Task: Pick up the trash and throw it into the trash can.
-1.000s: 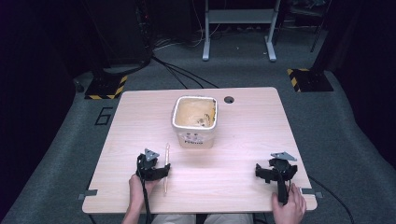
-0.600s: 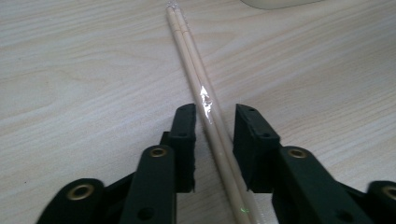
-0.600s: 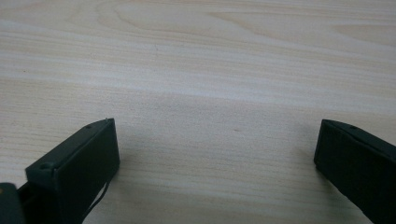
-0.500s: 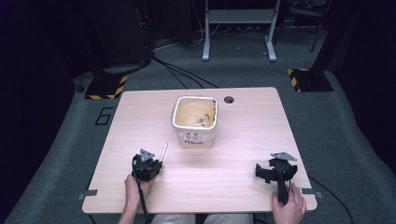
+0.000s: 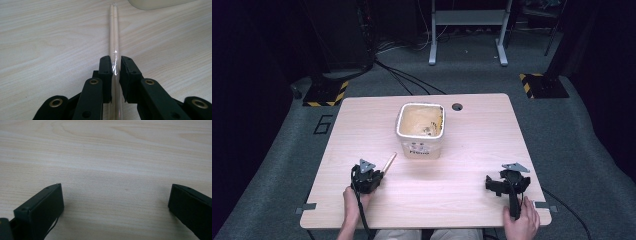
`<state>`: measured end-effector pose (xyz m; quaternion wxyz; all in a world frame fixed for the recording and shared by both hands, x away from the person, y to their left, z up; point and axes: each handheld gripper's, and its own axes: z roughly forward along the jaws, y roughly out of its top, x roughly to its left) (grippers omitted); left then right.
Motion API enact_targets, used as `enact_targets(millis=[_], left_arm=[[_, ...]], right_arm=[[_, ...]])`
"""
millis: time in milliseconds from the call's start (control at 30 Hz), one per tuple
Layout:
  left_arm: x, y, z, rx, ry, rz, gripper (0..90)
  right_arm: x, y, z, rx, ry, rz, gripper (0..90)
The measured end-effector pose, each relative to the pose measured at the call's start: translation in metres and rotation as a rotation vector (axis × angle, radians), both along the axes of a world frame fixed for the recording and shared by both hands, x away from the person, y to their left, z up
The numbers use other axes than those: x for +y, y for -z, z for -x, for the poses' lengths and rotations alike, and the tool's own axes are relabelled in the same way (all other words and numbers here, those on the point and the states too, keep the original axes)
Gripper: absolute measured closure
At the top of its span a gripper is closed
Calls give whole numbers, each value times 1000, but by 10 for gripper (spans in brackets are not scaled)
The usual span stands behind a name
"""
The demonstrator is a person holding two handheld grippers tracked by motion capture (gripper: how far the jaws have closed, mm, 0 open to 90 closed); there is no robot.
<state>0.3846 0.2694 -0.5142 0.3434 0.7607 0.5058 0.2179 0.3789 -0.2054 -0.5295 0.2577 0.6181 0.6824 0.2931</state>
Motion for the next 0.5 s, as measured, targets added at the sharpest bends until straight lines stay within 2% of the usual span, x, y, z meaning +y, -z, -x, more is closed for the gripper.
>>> enact_targets(millis=[367, 500], left_arm=[[2, -9, 0, -24, -5, 5, 795], [3, -11, 0, -22, 0, 5, 795]], right_arm=[[0, 0, 0, 0, 0, 0, 0], [0, 0, 0, 0, 0, 0, 0]])
